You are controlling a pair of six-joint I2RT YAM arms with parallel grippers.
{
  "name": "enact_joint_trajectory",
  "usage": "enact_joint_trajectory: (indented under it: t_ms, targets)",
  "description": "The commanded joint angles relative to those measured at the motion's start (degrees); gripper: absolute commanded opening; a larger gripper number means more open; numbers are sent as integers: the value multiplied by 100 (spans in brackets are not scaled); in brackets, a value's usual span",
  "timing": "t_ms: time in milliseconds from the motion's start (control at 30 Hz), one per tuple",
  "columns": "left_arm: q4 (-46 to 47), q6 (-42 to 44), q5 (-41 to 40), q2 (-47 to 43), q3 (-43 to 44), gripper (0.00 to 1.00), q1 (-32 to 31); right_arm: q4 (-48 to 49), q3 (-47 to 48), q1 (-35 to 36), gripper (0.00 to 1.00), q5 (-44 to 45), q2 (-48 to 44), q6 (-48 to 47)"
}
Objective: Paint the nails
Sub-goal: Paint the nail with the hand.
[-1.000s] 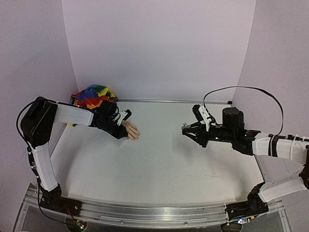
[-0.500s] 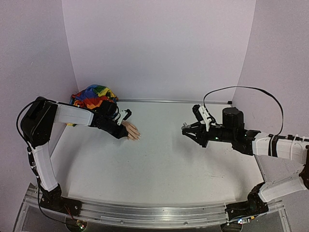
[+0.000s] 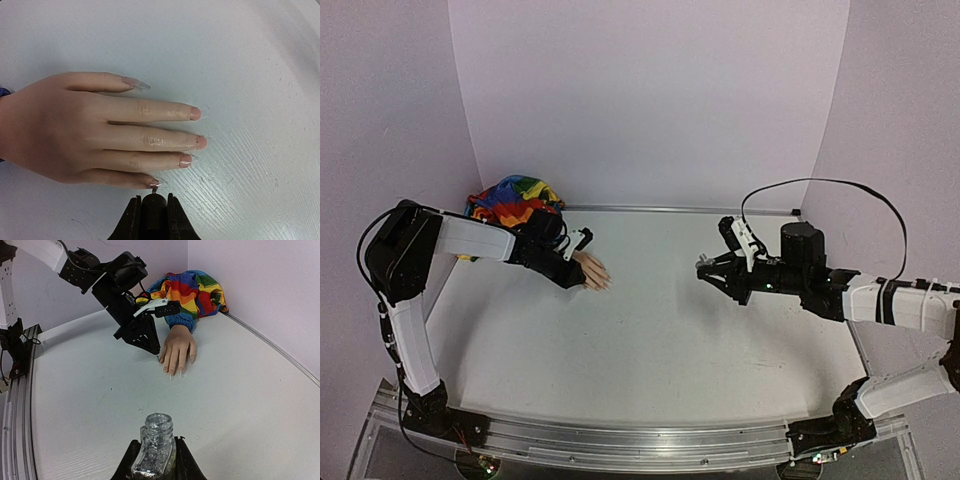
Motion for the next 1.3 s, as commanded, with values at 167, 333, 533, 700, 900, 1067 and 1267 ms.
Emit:
enact_joint_trajectory:
  t_ms: [167,333,533,700,900,1067,1267]
  targets:
    - [209,77,-75,17,188,0,40,225,110,11,0,-165,-5,-23]
    - [215,70,-85,13,189,0,48,225,106,11,0,-165,-14,-27]
    - [224,92,-36,17,192,0,49,225,114,14,0,-174,-14,-14]
    - [233,130,57,38,197,0,49,225,114,15,0,-182,-5,-14]
    - [225,146,99,82,239,0,47,225,111,16,0,-176,-5,-14]
    - [218,172,168,110,257,0,49,225,115,11,0,-174,-6,-21]
    - [207,202,238,110,263,0,40,225,104,11,0,-183,-14,-14]
